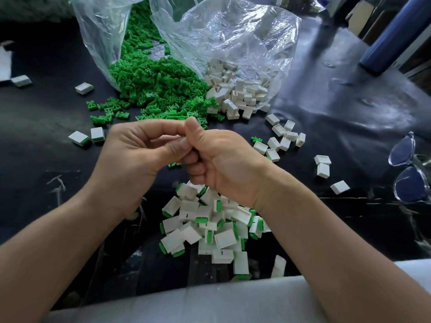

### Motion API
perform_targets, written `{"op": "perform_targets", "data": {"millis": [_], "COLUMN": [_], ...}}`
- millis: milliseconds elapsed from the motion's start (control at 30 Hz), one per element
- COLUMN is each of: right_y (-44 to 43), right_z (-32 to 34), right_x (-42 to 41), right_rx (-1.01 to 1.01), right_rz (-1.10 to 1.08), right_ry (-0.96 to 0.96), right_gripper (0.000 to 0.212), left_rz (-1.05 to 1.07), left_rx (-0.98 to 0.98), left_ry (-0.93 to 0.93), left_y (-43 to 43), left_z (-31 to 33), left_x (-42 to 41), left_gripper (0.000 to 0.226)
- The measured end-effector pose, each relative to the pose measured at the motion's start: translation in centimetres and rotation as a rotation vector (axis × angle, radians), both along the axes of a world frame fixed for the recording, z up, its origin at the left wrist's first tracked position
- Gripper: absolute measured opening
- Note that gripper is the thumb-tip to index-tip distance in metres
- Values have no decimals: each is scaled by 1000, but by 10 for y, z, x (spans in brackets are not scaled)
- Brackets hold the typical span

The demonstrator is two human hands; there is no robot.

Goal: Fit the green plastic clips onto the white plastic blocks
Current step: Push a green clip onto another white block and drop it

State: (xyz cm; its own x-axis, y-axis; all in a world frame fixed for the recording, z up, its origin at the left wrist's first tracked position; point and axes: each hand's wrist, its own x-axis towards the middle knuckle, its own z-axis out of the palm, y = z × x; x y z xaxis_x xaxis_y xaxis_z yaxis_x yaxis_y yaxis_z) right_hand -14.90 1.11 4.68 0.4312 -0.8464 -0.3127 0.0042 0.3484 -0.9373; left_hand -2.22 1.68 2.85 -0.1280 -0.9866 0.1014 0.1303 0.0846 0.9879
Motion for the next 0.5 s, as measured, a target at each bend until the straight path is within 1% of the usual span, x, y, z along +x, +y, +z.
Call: {"op": "perform_targets", "data": {"millis": [200, 333, 433, 500], "right_y": [2, 1, -1, -1], "right_z": [0, 0, 1, 0], "right_x": [2, 2, 1, 0], "right_rx": [-6, 57, 93, 94], "right_rz": [-9, -5, -9, -13], "right_ry": [-39, -99, -138, -146], "right_gripper": [59, 39, 32, 31], "left_rz": [5, 2, -4, -20], "left_rx": [-7, -4, -9, 8], "left_ry": [5, 32, 45, 46], "left_y": [0, -1, -2, -3], "left_z": [-2, -1, 1, 0], "left_x": [0, 0, 0, 2], "left_gripper": [23, 15, 11, 11]}}
